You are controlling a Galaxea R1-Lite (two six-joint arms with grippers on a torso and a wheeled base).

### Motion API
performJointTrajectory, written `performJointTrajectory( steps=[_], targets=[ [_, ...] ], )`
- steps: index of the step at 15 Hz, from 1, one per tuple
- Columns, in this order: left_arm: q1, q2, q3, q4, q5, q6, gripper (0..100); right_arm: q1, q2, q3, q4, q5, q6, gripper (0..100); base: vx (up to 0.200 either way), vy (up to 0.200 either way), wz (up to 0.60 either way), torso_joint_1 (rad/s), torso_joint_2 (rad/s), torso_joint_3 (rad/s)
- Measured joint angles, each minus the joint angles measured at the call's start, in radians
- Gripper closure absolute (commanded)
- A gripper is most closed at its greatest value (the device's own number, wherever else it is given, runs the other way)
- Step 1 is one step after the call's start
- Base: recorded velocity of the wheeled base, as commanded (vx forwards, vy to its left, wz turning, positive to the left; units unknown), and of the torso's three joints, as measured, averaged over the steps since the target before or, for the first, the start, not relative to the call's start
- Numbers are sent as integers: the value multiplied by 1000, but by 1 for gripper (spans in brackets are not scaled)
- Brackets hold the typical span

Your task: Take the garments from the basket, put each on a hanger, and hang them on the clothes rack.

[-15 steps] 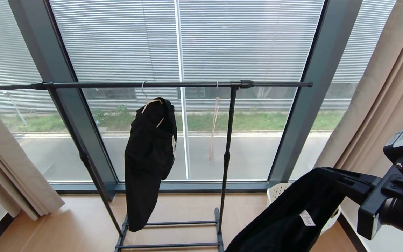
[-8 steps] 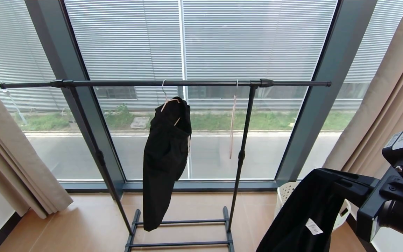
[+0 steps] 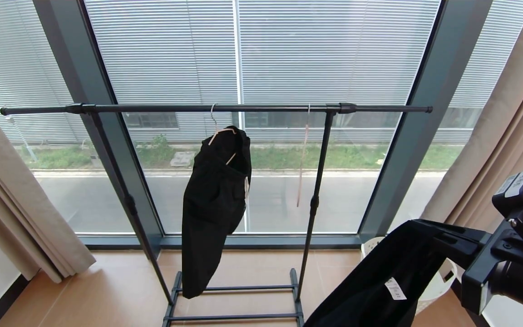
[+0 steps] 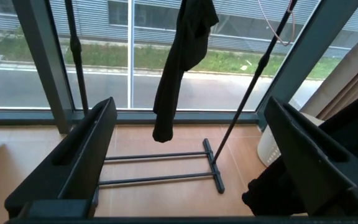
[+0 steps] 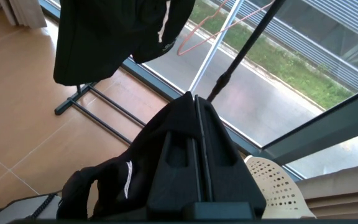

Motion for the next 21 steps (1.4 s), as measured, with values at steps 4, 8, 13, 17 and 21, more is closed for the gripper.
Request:
performJointTrajectory(
  steps=[4, 8, 13, 17, 21],
  targets=[
    [-26, 301, -34, -10, -7, 0, 0, 2, 39, -29, -13, -11, 1, 100, 0, 0, 0, 0, 0, 0],
    [-121, 699, -216, -17, -18, -79, 0, -3, 154, -144, -14, -72, 9, 100, 0, 0, 0, 0, 0, 0],
    [-405, 1130, -498, -15, -15, -317, 0, -20, 358, -367, -17, -126, 21, 100, 0, 0, 0, 0, 0, 0],
    [-522, 1347, -626, -14, -13, -376, 0, -22, 443, -435, -24, -125, 31, 100, 0, 0, 0, 0, 0, 0],
    [-594, 1492, -747, -13, -11, -378, 0, -13, 526, -542, -23, -130, 66, 100, 0, 0, 0, 0, 0, 0]
  ],
)
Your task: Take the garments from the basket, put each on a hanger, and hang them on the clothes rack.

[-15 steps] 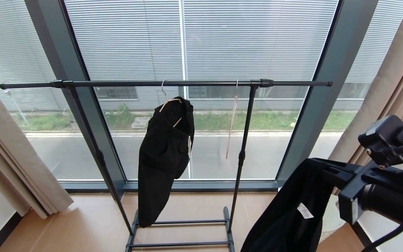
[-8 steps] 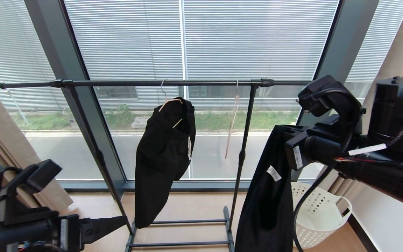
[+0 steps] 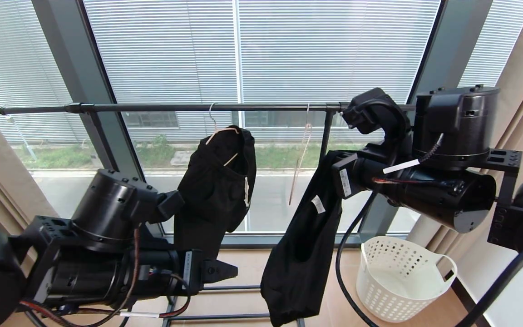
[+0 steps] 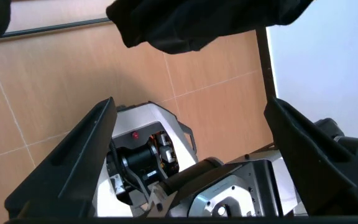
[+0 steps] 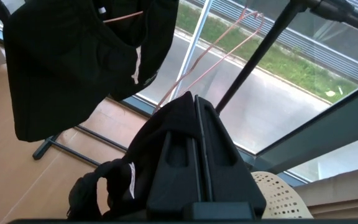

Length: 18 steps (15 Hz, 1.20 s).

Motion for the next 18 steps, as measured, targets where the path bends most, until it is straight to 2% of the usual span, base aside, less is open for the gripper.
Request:
performJointTrajectory(
  steps=[6, 10, 13, 16, 18],
  targets=[
    [-93, 192, -191, -3, 3, 0, 0, 42, 61, -37, 0, -28, 22, 100, 0, 0, 0, 0, 0, 0],
    [-123, 308, -313, -1, 45, 0, 0, 61, 56, -27, 1, -83, 36, 100, 0, 0, 0, 0, 0, 0],
    [-129, 376, -400, 1, 57, 0, 0, 64, 33, -16, 2, -84, 36, 100, 0, 0, 0, 0, 0, 0],
    [-129, 444, -471, 2, 96, 1, 0, 78, 2, 8, 1, -84, 44, 100, 0, 0, 0, 0, 0, 0],
    [-130, 484, -504, 2, 153, 3, 0, 86, -17, 24, 1, -84, 56, 100, 0, 0, 0, 0, 0, 0]
  ],
)
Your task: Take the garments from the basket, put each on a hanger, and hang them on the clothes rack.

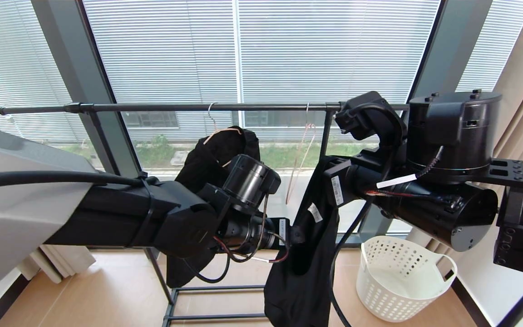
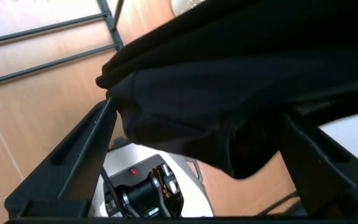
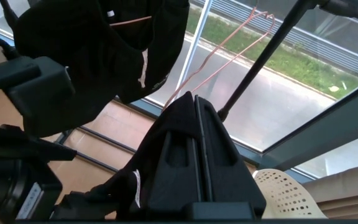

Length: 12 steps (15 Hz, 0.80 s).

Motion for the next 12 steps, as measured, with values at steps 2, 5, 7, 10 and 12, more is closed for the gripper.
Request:
performJointTrajectory(
  steps=[2, 5, 7, 10, 12],
  targets=[
    [1, 25, -14, 0, 20, 2, 0, 3, -18, 13, 0, 0, 3, 100, 0, 0, 0, 0, 0, 0],
    [-2, 45, -22, 0, 63, 6, 100, 3, -37, 26, 0, -1, 2, 100, 0, 0, 0, 0, 0, 0],
    [-7, 38, -15, 1, 96, 8, 100, -2, -47, 32, 1, -2, 3, 100, 0, 0, 0, 0, 0, 0],
    [-20, -19, 24, 1, 125, 10, 100, -34, -65, 56, 0, -3, 2, 100, 0, 0, 0, 0, 0, 0],
    [-23, -77, 45, 1, 157, 22, 100, -67, -77, 82, 4, -4, -3, 100, 0, 0, 0, 0, 0, 0]
  ],
)
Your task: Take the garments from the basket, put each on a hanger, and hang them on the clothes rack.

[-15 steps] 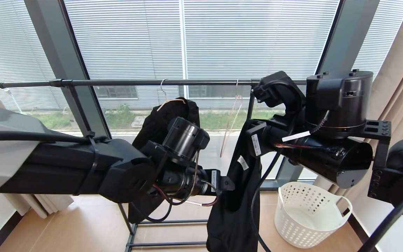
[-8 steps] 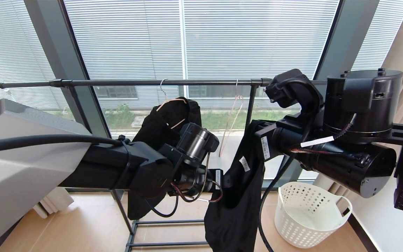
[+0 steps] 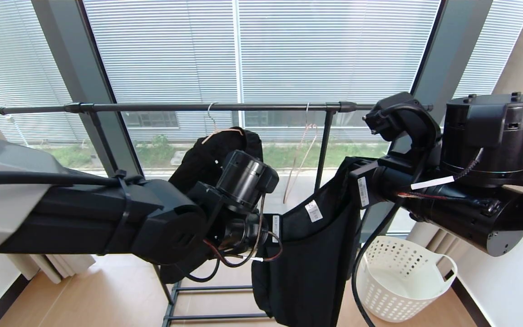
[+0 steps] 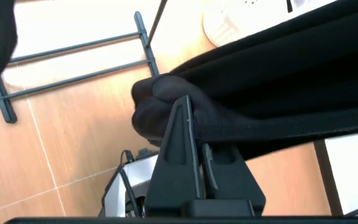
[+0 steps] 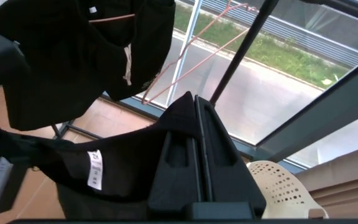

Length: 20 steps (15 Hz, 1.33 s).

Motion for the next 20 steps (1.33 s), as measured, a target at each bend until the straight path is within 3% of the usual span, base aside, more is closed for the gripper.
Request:
performJointTrajectory(
  steps=[2, 5, 7, 10, 16, 20],
  targets=[
    [2, -53, 10, 0, 8, 13, 100, -21, -13, 15, 7, 0, -18, 100, 0, 0, 0, 0, 0, 0],
    [15, -131, 6, 2, 44, 102, 100, -71, -17, 17, 11, 0, -127, 100, 0, 0, 0, 0, 0, 0],
    [29, -161, -7, 2, 74, 166, 100, -86, -18, 14, 12, 0, -225, 100, 0, 0, 0, 0, 0, 0],
    [51, -185, -20, 0, 75, 190, 100, -94, -18, 10, 26, 5, -375, 100, 0, 0, 0, 0, 0, 0],
    [67, -193, -37, -6, 69, 270, 100, -90, -39, -3, 177, 64, -401, 100, 0, 0, 0, 0, 0, 0],
    [84, -179, -85, -11, 66, 273, 100, -72, -81, -20, 279, 96, -391, 100, 0, 0, 0, 0, 0, 0]
  ],
)
